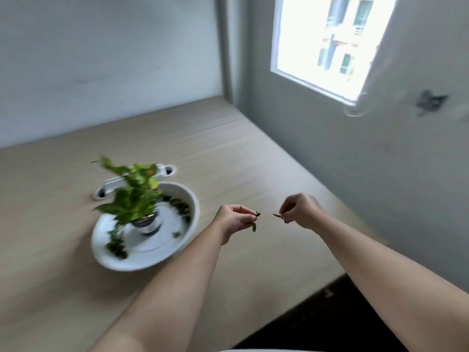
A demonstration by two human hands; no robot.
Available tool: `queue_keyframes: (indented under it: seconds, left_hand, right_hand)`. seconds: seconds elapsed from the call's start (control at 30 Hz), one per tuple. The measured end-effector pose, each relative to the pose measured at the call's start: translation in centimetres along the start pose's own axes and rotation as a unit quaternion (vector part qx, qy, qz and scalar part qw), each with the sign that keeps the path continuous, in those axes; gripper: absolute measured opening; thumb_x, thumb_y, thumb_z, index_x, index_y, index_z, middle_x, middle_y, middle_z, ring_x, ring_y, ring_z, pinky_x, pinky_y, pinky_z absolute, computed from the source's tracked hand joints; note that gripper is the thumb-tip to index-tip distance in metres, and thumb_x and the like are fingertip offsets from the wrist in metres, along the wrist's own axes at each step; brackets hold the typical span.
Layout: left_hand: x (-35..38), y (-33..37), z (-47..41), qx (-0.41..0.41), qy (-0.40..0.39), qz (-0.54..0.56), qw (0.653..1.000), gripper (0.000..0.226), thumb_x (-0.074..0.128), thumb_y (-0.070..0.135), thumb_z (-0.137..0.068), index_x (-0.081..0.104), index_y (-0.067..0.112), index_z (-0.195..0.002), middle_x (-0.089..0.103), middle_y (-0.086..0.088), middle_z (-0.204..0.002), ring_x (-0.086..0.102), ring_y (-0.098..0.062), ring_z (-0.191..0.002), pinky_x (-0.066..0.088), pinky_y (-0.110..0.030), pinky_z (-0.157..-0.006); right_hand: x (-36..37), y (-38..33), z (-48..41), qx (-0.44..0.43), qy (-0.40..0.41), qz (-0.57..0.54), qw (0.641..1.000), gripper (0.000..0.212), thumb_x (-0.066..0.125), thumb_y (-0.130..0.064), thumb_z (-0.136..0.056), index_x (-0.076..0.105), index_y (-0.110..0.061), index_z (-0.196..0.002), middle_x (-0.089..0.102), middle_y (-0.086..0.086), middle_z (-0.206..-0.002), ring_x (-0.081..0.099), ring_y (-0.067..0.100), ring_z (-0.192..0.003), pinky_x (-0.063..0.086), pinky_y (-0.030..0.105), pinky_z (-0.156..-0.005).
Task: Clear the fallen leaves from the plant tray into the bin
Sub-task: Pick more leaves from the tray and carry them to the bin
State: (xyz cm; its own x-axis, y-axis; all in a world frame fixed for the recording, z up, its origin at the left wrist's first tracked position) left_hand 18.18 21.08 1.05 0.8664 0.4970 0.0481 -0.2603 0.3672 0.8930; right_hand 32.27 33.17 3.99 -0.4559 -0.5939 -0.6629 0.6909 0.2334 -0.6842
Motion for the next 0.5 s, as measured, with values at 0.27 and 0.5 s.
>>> queue_keyframes:
  seconds: [0.27,0.5]
  left_hand:
    - [30.7,-2.9,-0.2,-0.001,-0.197,-0.159,0.968,0.019,0.068,-0.007,-0.079,0.064,0.007,-0.066,0.065,-0.005,-0.07,0.061,-0.006,-0.056,0.053,-0.008,-0.053]
    - [45.9,-13.1,0.3,-0.063,-0.288,-0.283,0.913,0.02,0.071,-0.004,-0.077,0.065,0.01,-0.064,0.062,0.001,-0.062,0.059,-0.007,-0.058,0.054,-0.009,-0.054]
  right_hand:
    - [-18.0,24.9,12.9,0.179,0.159,-0.03,0.97,0.025,0.065,0.002,-0.069,0.062,-0.02,-0.057,0.061,0.001,-0.055,0.055,0.01,-0.051,0.042,0.017,-0.049]
    - [-19.5,40.5,22.0,0.319,0.243,-0.1,0.91,0.026,0.066,0.002,-0.07,0.062,-0.019,-0.058,0.063,0.003,-0.066,0.058,0.016,-0.064,0.042,0.018,-0.055]
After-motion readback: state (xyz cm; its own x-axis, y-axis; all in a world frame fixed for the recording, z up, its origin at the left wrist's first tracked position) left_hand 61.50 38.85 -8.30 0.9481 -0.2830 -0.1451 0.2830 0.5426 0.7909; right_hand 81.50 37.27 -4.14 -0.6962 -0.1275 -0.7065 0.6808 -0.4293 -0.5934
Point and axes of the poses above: each hand's wrist, its own z-axis away from the middle knuckle, its own x-axis out of the palm, y = z × x, the point moved 7 cm from there along -z, towards the middle knuckle
